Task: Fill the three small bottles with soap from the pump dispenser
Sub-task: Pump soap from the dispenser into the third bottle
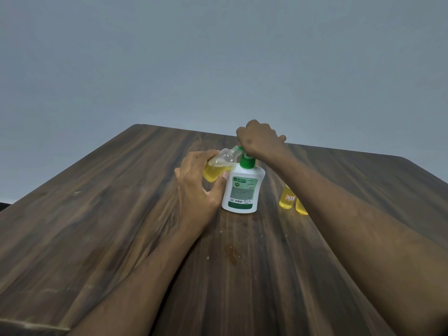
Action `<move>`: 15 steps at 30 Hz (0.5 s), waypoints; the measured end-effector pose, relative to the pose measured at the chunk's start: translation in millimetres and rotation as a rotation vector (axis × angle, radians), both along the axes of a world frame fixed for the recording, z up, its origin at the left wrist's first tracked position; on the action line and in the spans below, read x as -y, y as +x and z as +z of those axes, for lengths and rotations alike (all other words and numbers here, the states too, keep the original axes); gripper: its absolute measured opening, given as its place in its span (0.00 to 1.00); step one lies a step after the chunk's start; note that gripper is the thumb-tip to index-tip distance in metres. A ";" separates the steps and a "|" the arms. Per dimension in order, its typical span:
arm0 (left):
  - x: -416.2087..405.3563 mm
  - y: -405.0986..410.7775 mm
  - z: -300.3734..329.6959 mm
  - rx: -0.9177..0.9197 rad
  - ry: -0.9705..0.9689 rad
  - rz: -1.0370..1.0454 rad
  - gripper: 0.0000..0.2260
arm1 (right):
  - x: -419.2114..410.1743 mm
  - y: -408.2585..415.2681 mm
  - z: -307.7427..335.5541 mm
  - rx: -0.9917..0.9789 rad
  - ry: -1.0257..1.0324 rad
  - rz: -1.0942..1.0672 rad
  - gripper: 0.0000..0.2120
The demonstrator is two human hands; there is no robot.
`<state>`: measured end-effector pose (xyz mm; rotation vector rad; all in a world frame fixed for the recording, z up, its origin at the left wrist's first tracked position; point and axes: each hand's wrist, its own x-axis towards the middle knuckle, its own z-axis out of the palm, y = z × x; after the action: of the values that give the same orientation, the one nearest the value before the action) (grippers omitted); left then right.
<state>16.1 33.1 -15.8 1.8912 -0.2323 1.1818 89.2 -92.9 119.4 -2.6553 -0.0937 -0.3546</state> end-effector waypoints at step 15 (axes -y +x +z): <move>-1.0 -0.6 -0.9 -0.012 -0.005 -0.005 0.17 | -1.3 -1.6 -0.3 -0.006 0.029 0.006 0.10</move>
<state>15.4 34.1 -16.6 1.8915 -0.2273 1.1665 87.7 -91.6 119.1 -2.6269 -0.0938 -0.3437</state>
